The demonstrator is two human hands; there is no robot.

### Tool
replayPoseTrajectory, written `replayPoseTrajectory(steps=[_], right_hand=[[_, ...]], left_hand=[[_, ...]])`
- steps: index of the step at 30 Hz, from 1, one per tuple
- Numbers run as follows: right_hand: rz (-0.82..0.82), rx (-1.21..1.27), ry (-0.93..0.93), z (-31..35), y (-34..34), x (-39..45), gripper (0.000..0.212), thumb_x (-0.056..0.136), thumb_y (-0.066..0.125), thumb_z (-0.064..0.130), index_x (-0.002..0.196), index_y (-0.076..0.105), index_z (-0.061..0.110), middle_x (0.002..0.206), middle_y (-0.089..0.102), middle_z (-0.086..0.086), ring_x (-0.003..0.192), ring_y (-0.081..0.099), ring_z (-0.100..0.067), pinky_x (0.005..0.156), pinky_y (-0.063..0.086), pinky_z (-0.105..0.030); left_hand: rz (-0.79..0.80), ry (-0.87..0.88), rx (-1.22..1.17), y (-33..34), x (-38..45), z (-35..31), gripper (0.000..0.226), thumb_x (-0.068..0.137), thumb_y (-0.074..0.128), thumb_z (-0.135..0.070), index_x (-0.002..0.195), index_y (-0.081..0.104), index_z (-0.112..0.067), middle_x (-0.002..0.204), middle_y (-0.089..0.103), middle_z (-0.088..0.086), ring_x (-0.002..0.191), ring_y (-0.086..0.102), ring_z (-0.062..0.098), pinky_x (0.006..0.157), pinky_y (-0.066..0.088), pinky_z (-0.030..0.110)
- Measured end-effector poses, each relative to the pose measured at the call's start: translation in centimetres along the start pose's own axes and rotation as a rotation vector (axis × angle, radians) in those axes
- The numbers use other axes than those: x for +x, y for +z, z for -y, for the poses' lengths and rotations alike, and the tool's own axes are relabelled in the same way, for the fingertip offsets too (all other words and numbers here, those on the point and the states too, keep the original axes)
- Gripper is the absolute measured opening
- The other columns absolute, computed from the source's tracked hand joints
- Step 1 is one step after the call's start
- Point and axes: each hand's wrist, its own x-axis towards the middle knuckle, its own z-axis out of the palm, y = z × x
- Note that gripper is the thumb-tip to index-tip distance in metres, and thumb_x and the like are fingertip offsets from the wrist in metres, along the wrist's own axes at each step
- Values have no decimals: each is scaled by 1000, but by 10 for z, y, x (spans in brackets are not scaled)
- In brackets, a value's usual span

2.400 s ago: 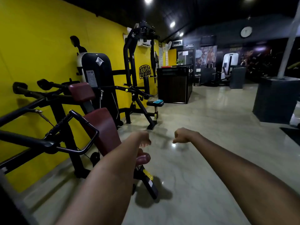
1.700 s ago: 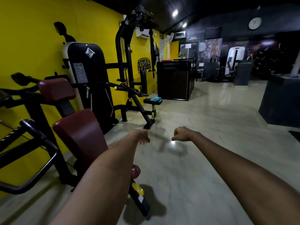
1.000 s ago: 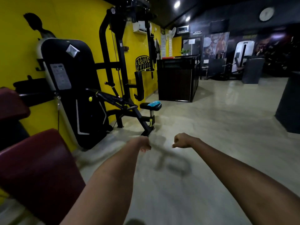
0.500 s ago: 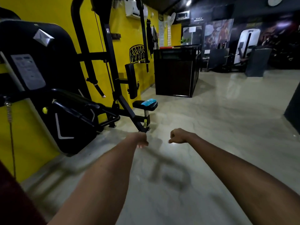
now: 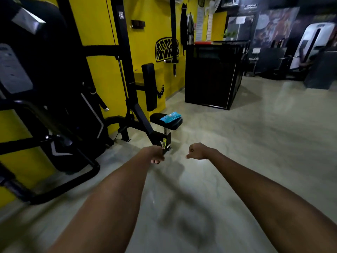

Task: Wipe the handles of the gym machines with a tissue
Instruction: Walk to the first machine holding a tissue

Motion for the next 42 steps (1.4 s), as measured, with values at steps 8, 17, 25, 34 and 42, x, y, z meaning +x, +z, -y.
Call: replayPoseTrajectory(steps=[8,17,25,34,42], right_hand=[[33,-40,2,-44,-31,160,45,91,56,33,120,56,-2,125,56,-18,116,50,-30,89,41,-30],[57,-65,5,-58,-78,340,44,91,54,34,121,55,1,127,54,-16,118,49,-30,91,41,-30],[136,-58,-22,-87,-96,488,43,92,55,25,127,49,1,130,52,-18,118,49,-29,91,40,-29],[207,-20,-34,-104,-110,628,22,92,55,28,80,55,10,116,53,-19,111,49,-26,90,39,-26],[265,75,24,-106,-102,741,41,91,57,27,118,55,-5,122,57,-21,117,51,-33,94,38,-32]], left_hand=[[29,49,8,-48,157,11,22,94,46,-19,94,63,-4,100,70,13,69,59,17,70,46,26],[10,43,45,-141,322,52,34,95,46,-25,70,63,-8,81,69,6,53,53,9,57,43,18],[80,12,18,-178,445,70,35,96,49,-29,64,50,-15,62,53,-2,54,49,8,54,39,16],[126,-80,7,-203,568,97,30,94,49,-31,77,63,-10,83,66,10,71,61,19,65,46,24],[173,-24,76,-227,677,131,30,94,48,-28,89,63,-2,106,66,16,91,61,27,77,46,30]])
